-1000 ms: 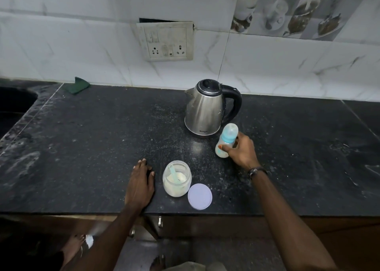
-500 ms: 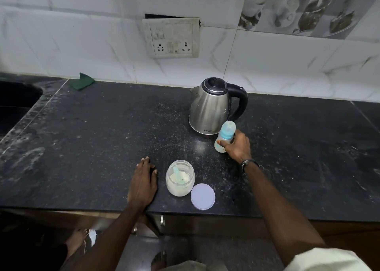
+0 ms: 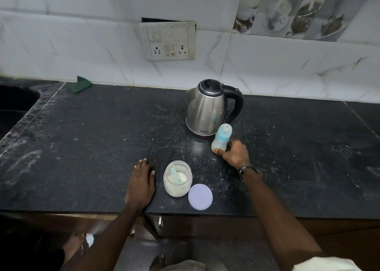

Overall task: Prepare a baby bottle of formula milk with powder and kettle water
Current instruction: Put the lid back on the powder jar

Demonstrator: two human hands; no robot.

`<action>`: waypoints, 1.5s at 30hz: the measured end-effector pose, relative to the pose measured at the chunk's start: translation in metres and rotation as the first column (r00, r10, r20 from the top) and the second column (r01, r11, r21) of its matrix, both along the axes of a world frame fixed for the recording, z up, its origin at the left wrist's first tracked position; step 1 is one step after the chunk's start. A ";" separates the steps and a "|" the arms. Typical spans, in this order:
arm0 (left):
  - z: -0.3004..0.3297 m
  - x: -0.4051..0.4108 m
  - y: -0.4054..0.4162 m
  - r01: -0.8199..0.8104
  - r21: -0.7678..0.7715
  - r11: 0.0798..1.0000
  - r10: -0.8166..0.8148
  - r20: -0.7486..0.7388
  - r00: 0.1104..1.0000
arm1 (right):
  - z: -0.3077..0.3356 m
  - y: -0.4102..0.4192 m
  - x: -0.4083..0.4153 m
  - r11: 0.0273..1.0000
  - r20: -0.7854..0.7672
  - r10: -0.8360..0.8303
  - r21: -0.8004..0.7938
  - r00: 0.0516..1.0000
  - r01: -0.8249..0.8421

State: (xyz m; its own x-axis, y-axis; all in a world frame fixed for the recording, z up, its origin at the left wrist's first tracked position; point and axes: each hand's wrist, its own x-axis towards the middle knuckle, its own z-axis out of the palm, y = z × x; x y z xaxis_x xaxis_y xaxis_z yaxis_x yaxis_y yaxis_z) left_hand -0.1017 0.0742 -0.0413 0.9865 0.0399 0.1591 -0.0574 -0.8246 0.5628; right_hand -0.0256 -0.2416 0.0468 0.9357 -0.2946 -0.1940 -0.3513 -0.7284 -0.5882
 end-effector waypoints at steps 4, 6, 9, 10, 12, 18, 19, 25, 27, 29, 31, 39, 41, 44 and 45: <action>0.002 -0.001 0.000 0.000 -0.042 0.999 0.002 0.043 0.999 | 0.000 0.003 -0.028 0.984 -0.074 0.019 -0.174 0.997 -0.032; 0.003 -0.003 0.000 0.007 -0.092 0.996 0.003 0.104 0.995 | 0.000 0.009 -0.046 0.943 -0.006 0.081 -0.324 0.997 -0.078; 0.009 -0.008 -0.003 0.007 -0.170 0.985 0.016 0.135 0.991 | -0.001 0.022 -0.070 0.911 0.036 0.181 -0.383 0.983 -0.153; 0.011 -0.009 -0.005 0.003 -0.200 0.980 0.024 0.129 0.991 | 0.000 0.027 -0.076 0.918 0.041 0.206 -0.354 0.978 -0.178; 0.016 -0.012 -0.009 -0.006 -0.271 0.963 0.042 0.126 0.991 | 0.002 0.035 -0.084 0.933 0.032 0.274 -0.253 0.961 -0.257; 0.018 -0.023 -0.016 0.141 -0.461 0.876 -0.168 -0.018 0.986 | 0.001 0.065 -0.098 0.694 -0.270 0.563 -0.358 0.781 -0.624; 0.017 -0.025 -0.017 0.173 -0.470 0.865 -0.217 -0.040 0.975 | 0.000 0.070 -0.100 0.654 -0.295 0.580 -0.387 0.759 -0.650; 0.017 -0.034 -0.029 0.281 -0.534 0.797 -0.369 -0.063 0.927 | -0.002 0.086 -0.109 0.537 -0.322 0.588 -0.531 0.742 -0.656; 0.019 -0.033 -0.033 0.246 -0.555 0.795 -0.355 -0.095 0.930 | 0.003 0.088 -0.106 0.561 -0.274 0.559 -0.569 0.782 -0.601; 0.019 -0.032 -0.036 0.191 -0.554 0.811 -0.304 -0.120 0.945 | 0.010 0.086 -0.099 0.674 -0.175 0.496 -0.539 0.850 -0.505; 0.018 -0.030 -0.038 0.152 -0.554 0.819 -0.257 -0.117 0.959 | 0.016 0.084 -0.093 0.821 0.043 0.432 -0.432 0.901 -0.373; 0.016 -0.031 -0.044 0.177 -0.539 0.823 -0.208 0.002 0.978 | 0.027 0.089 -0.080 0.893 0.559 0.325 0.082 0.763 -0.441; 0.016 -0.032 -0.045 0.162 -0.547 0.821 -0.197 -0.007 0.980 | 0.026 0.092 -0.083 0.839 0.526 0.434 0.059 0.731 -0.540; 0.014 -0.033 -0.045 0.142 -0.577 0.804 -0.198 -0.035 0.980 | 0.027 0.097 -0.085 0.777 0.444 0.561 0.008 0.698 -0.630; 0.014 -0.033 -0.046 0.133 -0.584 0.801 -0.197 -0.048 0.979 | 0.027 0.098 -0.084 0.759 0.405 0.601 -0.018 0.689 -0.651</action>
State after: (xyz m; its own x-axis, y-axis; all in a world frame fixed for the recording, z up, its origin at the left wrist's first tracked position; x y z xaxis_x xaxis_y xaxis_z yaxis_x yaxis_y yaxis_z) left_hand -0.1348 0.0285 -0.0274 0.9956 -0.0729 0.0585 -0.0795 -0.3309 0.9403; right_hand -0.1100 -0.1439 0.0742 0.8982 0.3876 0.2075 0.4198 -0.6159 -0.6666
